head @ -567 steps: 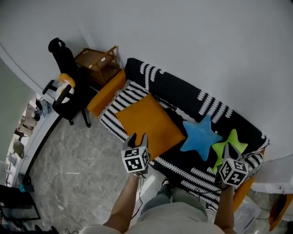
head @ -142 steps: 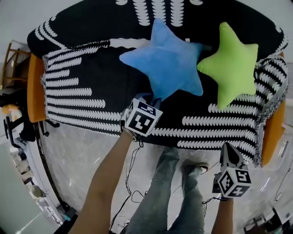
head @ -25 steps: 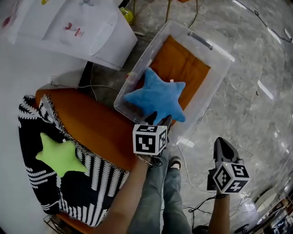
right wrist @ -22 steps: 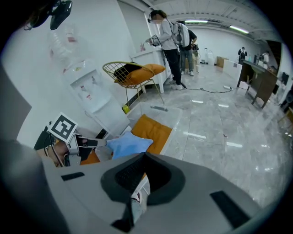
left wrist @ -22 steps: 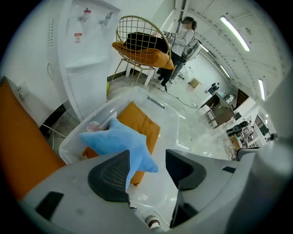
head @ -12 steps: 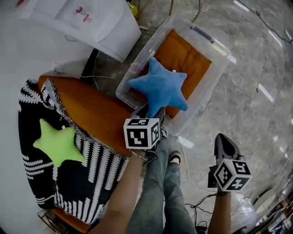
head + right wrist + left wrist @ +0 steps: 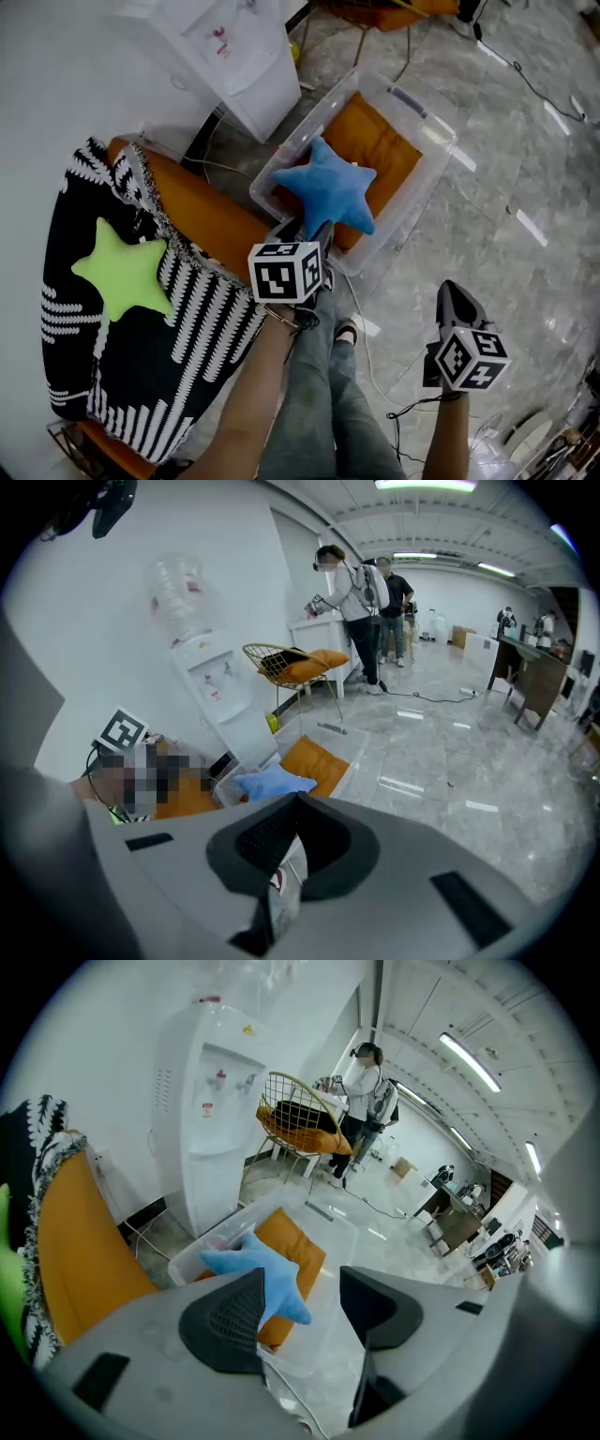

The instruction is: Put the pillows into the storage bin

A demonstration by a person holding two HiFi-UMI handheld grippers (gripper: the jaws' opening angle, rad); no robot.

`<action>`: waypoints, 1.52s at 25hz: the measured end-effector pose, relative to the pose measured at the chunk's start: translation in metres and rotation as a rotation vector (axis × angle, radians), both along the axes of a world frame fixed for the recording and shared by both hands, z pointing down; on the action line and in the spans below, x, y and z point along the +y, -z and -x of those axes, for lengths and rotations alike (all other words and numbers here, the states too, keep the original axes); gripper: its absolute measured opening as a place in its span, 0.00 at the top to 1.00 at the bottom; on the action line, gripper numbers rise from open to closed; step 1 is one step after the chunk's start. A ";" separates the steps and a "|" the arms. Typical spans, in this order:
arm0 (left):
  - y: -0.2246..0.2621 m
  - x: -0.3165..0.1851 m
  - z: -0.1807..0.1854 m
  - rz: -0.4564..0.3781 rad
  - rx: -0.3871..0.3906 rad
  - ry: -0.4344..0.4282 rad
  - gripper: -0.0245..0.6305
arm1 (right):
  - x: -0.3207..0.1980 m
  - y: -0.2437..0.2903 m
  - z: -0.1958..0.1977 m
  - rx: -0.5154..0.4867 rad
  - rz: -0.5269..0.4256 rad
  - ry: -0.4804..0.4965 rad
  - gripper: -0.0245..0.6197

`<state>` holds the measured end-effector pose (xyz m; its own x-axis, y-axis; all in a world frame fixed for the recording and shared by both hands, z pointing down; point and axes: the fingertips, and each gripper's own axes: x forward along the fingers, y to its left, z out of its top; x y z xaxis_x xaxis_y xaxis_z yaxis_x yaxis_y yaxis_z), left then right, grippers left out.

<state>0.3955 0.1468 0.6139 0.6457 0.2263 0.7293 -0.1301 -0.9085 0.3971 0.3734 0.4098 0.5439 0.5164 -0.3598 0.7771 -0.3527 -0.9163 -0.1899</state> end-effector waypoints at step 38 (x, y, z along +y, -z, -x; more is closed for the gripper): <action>-0.032 -0.336 0.380 -0.070 -0.103 0.787 0.61 | -0.379 -0.011 0.156 -0.048 0.003 0.673 0.96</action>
